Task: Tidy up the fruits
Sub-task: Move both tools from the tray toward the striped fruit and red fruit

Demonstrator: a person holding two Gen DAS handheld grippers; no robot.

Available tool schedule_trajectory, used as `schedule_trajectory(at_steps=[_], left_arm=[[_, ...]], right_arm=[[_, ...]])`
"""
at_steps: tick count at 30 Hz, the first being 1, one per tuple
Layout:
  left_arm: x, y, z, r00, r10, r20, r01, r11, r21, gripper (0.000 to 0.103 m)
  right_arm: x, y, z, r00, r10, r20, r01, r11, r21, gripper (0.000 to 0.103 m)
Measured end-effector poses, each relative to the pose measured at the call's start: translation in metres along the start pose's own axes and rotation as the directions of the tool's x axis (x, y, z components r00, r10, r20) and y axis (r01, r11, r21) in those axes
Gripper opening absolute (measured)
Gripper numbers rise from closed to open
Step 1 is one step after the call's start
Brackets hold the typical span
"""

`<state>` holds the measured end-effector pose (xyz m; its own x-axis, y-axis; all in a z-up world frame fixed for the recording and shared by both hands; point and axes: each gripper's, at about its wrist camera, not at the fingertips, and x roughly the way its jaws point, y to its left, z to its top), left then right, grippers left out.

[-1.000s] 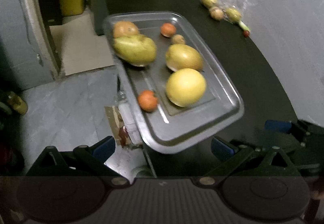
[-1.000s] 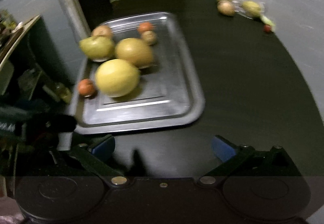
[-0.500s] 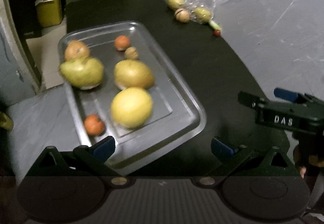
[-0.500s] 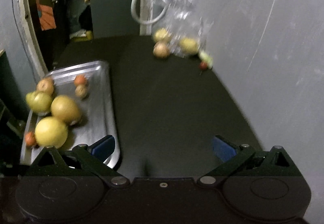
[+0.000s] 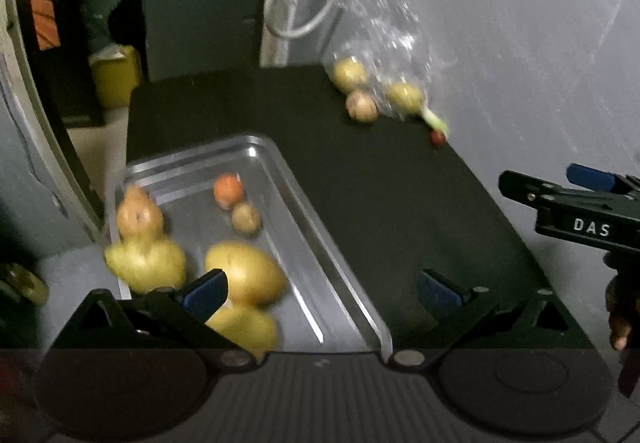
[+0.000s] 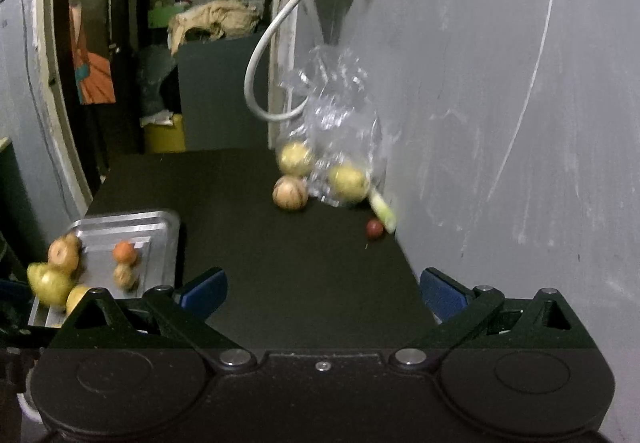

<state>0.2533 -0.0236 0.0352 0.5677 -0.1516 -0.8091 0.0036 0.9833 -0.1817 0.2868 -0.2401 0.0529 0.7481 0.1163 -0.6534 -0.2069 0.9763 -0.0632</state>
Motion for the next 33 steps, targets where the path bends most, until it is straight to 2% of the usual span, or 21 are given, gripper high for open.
schedule_trajectory(at_steps=[6, 10, 15, 20, 26, 33], left_arm=[[0.018, -0.009, 0.040, 0.997, 0.051, 0.060, -0.048, 0.998, -0.043, 0.102], [0.038, -0.016, 0.065, 0.995, 0.059, 0.086, -0.054, 0.997, -0.060, 0.102], [0.072, -0.024, 0.091, 0.994, 0.048, 0.099, -0.043, 0.997, -0.059, 0.102], [0.107, -0.020, 0.107, 0.995, -0.007, 0.102, 0.017, 0.995, -0.102, 0.102], [0.146, -0.019, 0.125, 0.997, -0.013, 0.079, 0.023, 0.992, -0.123, 0.102], [0.189, -0.031, 0.145, 0.998, -0.029, 0.053, 0.033, 0.996, -0.082, 0.102]], right_arm=[[0.024, -0.018, 0.023, 0.997, 0.034, 0.071, -0.038, 0.997, 0.061, 0.102], [0.044, -0.021, 0.026, 0.995, 0.037, 0.088, -0.043, 0.996, 0.073, 0.102], [0.084, -0.028, 0.022, 0.998, 0.050, 0.043, -0.055, 0.992, 0.116, 0.102], [0.115, -0.034, 0.015, 0.997, 0.073, 0.005, -0.073, 0.988, 0.134, 0.102], [0.149, -0.041, 0.007, 0.998, 0.057, -0.026, -0.053, 0.988, 0.147, 0.102], [0.180, -0.045, 0.002, 0.999, 0.037, -0.023, -0.033, 0.985, 0.167, 0.098]])
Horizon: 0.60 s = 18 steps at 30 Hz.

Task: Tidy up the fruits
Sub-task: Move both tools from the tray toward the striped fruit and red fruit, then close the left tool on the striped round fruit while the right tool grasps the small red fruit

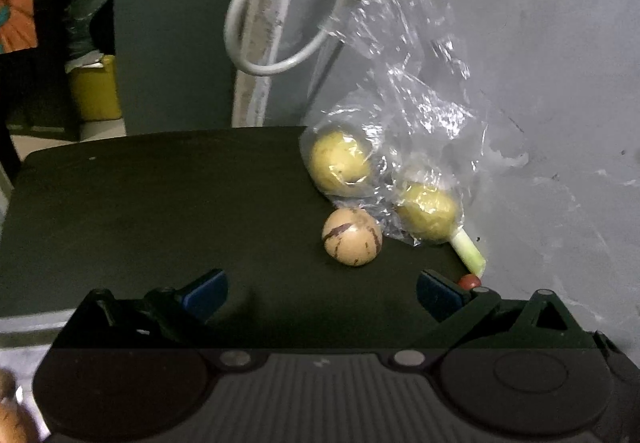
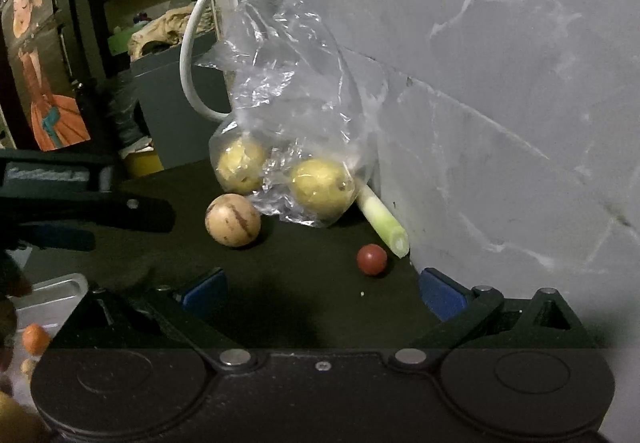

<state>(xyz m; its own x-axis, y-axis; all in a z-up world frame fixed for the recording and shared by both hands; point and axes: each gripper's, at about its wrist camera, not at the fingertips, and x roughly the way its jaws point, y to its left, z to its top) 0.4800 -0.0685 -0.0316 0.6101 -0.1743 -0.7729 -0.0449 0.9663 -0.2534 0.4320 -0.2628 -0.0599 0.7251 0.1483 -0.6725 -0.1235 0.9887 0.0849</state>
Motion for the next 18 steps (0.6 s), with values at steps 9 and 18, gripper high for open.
schedule_trajectory(at_steps=[9, 18], left_arm=[[0.043, -0.018, 0.012, 0.999, -0.010, -0.032, 0.012, 0.999, 0.049, 0.102], [0.070, -0.029, 0.022, 0.999, 0.030, -0.036, -0.028, 0.997, 0.070, 0.102]], right_arm=[[0.033, 0.004, -0.003, 0.996, -0.085, -0.018, 0.084, 0.994, -0.069, 0.086], [0.052, 0.007, -0.001, 0.985, -0.169, -0.040, 0.168, 0.985, -0.041, 0.073]])
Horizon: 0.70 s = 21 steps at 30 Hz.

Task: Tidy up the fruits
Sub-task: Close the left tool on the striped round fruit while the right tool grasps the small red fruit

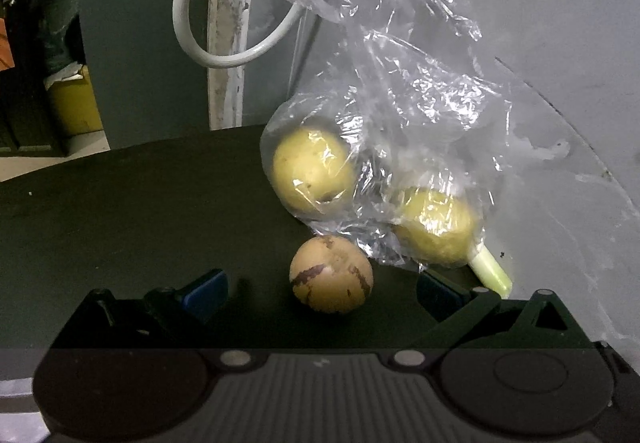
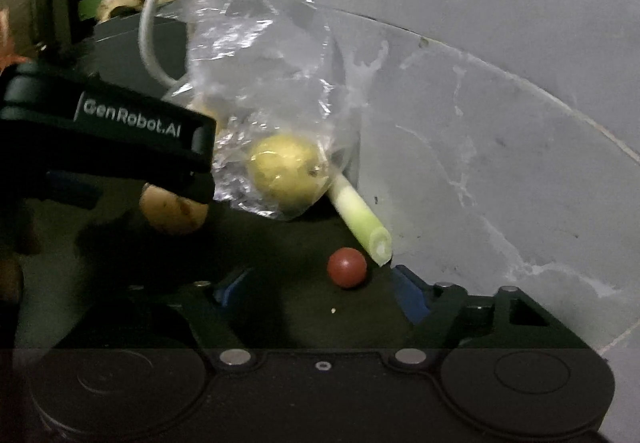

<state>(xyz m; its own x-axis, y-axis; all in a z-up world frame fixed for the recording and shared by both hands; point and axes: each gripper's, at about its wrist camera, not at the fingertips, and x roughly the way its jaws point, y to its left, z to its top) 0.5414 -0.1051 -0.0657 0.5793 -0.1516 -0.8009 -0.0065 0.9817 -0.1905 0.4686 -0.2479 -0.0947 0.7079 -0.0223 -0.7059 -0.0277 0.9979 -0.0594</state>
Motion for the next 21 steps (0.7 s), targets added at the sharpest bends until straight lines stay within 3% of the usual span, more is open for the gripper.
schedule_trajectory(at_steps=[7, 13, 21], left_arm=[[0.006, -0.006, -0.001, 1.000, 0.008, 0.007, -0.009, 0.999, 0.034, 0.098], [0.008, -0.007, 0.000, 1.000, 0.014, 0.005, -0.014, 0.999, 0.045, 0.086], [0.009, -0.006, -0.004, 1.000, 0.015, 0.012, -0.016, 1.000, 0.027, 0.062]], right_arm=[[0.010, 0.000, 0.001, 1.000, -0.029, 0.005, 0.028, 0.995, 0.098, 0.064], [0.018, -0.008, 0.000, 1.000, -0.016, 0.007, 0.015, 0.991, 0.136, 0.052], [0.021, -0.010, 0.002, 1.000, -0.016, 0.020, 0.013, 0.991, 0.136, 0.037]])
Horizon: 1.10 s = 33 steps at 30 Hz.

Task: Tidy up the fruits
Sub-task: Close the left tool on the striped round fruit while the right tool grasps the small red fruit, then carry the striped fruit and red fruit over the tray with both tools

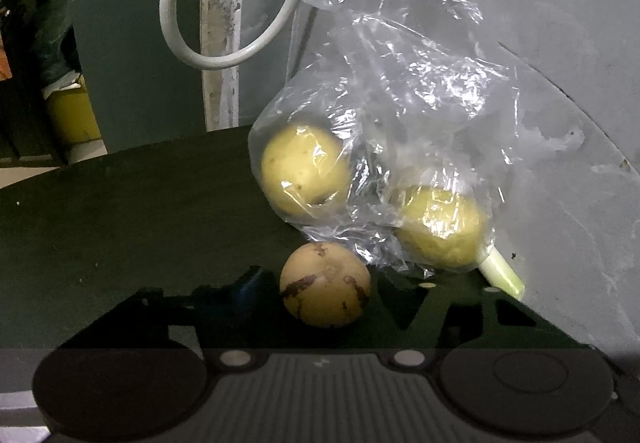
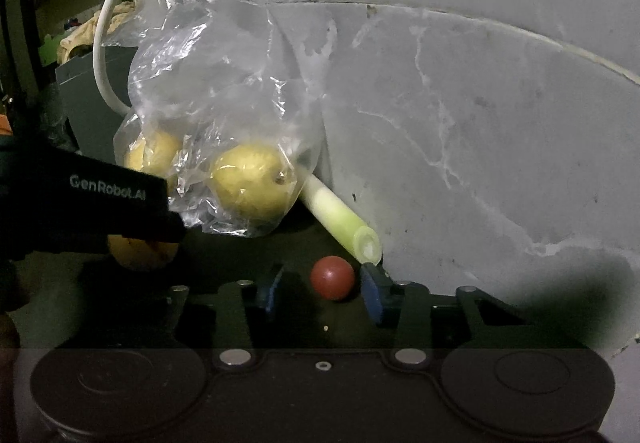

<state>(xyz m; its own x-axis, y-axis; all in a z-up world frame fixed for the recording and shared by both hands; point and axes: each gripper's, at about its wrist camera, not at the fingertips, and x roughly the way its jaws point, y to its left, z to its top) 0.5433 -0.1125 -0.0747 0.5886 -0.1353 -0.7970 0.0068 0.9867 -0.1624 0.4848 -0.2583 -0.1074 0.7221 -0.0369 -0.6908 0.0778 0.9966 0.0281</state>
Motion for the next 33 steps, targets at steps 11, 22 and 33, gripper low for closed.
schedule_trajectory(at_steps=[11, 22, 33], left_arm=[[-0.003, -0.001, -0.004, 1.000, -0.009, 0.010, 0.009, 1.000, 0.004, 0.054], [-0.018, -0.002, -0.019, 0.999, -0.030, -0.012, 0.030, 1.000, 0.008, 0.054], [-0.035, -0.001, -0.036, 0.998, -0.059, -0.024, 0.059, 0.998, 0.012, 0.053]], right_arm=[[-0.006, 0.000, -0.005, 1.000, 0.009, 0.010, -0.008, 1.000, -0.024, 0.024], [-0.022, 0.000, -0.014, 1.000, 0.026, 0.002, -0.026, 1.000, -0.017, 0.024], [-0.042, 0.001, -0.019, 1.000, 0.017, 0.013, -0.017, 1.000, -0.018, 0.024]])
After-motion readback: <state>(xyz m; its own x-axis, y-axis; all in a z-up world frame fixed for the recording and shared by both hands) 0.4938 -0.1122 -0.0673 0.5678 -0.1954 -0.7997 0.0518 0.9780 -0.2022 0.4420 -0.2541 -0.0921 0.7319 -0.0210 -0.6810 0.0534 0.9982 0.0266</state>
